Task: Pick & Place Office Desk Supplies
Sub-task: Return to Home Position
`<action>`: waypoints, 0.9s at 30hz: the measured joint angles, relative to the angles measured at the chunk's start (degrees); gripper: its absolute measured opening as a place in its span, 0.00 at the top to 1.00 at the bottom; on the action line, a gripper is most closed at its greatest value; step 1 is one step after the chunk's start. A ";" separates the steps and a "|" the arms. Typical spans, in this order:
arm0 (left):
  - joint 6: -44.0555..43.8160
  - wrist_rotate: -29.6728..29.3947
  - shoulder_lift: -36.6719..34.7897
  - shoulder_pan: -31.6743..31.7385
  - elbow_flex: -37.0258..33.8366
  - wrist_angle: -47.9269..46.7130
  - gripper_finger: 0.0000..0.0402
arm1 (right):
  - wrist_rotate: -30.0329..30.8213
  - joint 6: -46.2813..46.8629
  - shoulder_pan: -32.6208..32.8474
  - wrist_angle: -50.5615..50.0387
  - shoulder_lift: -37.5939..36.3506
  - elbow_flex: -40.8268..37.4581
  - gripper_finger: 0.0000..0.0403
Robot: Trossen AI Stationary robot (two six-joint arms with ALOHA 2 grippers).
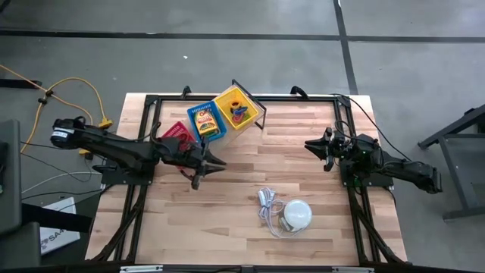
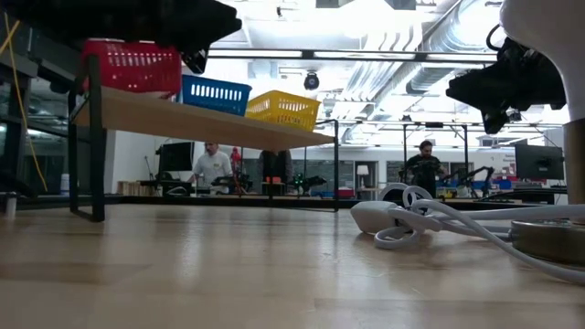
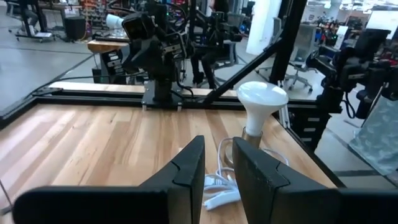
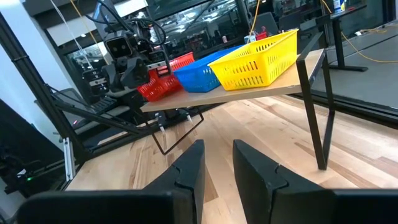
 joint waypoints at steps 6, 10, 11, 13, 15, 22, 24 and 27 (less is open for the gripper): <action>-0.78 1.85 4.34 1.42 1.79 1.99 0.80 | 0.00 0.02 0.00 0.00 0.02 0.00 0.83; -0.34 6.28 6.19 3.25 5.38 0.89 0.80 | 0.00 0.00 0.00 0.00 0.02 0.00 0.83; -0.32 6.60 6.32 3.57 6.40 -0.32 0.80 | 0.00 0.00 0.00 0.00 0.02 0.00 0.83; 0.01 6.63 6.37 3.90 7.97 -3.38 0.80 | 0.00 0.01 0.01 0.00 0.01 0.00 0.83; 0.85 6.62 6.37 3.87 9.00 -5.42 0.80 | 0.00 0.01 0.01 0.00 0.02 0.00 0.83; 0.91 6.05 6.37 3.82 9.37 -6.10 0.80 | 0.00 0.01 0.02 0.00 0.00 0.00 0.83; 0.91 6.01 6.37 3.82 9.37 -6.09 0.80 | 0.00 0.00 0.01 0.00 0.02 0.00 0.83; 0.95 5.94 6.37 3.82 9.37 -6.03 0.80 | 0.00 0.01 0.01 0.00 0.01 0.00 0.83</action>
